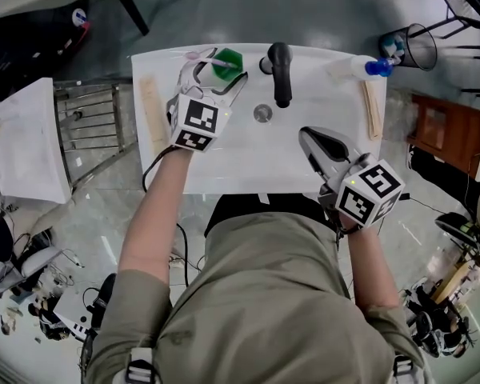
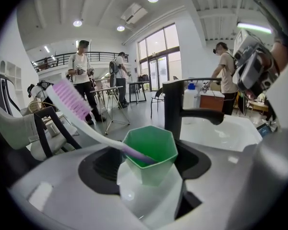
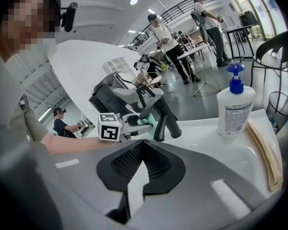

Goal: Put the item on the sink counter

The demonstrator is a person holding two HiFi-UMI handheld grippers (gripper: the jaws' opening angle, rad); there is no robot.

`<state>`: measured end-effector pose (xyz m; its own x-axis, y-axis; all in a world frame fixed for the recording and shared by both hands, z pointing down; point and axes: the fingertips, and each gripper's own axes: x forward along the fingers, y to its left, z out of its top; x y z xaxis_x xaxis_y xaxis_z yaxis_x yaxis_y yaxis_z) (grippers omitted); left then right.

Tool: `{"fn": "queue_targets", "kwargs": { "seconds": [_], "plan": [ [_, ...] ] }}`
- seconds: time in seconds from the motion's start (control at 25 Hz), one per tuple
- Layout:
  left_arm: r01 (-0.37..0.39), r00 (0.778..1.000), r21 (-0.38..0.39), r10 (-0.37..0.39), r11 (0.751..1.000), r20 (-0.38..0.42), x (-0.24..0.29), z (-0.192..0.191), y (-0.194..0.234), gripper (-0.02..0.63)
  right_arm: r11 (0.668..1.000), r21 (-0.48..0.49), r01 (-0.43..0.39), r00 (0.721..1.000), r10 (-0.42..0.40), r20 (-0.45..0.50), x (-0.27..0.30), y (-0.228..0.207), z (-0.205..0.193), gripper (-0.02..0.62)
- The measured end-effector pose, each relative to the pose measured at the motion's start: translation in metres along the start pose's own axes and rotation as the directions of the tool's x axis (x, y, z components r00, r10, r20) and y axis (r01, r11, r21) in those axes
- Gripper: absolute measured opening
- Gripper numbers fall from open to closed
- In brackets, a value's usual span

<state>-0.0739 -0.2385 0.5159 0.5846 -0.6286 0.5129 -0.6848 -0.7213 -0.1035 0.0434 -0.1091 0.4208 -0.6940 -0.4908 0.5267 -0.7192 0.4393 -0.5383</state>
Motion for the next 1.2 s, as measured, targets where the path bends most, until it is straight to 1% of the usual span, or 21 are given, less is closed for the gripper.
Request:
{"fn": "queue_targets", "kwargs": {
  "seconds": [0.4,0.64,0.84,1.2],
  "plan": [
    [-0.025,1.0,0.002,0.025,1.0,-0.013,0.007,-0.015,0.0,0.329,1.0,0.004,0.002,1.0,-0.002,-0.007,0.0,-0.004,-0.003,0.011],
    [-0.033,0.999,-0.014,0.033,0.999,0.002,0.007,-0.016,0.0,0.33,1.0,0.005,0.005,1.0,-0.005,-0.018,0.001,-0.005,-0.003,0.011],
    [-0.024,0.999,-0.032,0.025,0.999,0.028,0.008,-0.015,0.0,0.331,1.0,0.006,0.003,1.0,-0.003,-0.016,0.003,-0.008,-0.005,0.011],
    [0.01,0.999,-0.039,-0.009,0.999,0.035,0.009,-0.014,0.0,0.331,1.0,0.007,-0.004,1.0,0.004,-0.025,0.006,-0.005,-0.003,0.011]
  ]
}}
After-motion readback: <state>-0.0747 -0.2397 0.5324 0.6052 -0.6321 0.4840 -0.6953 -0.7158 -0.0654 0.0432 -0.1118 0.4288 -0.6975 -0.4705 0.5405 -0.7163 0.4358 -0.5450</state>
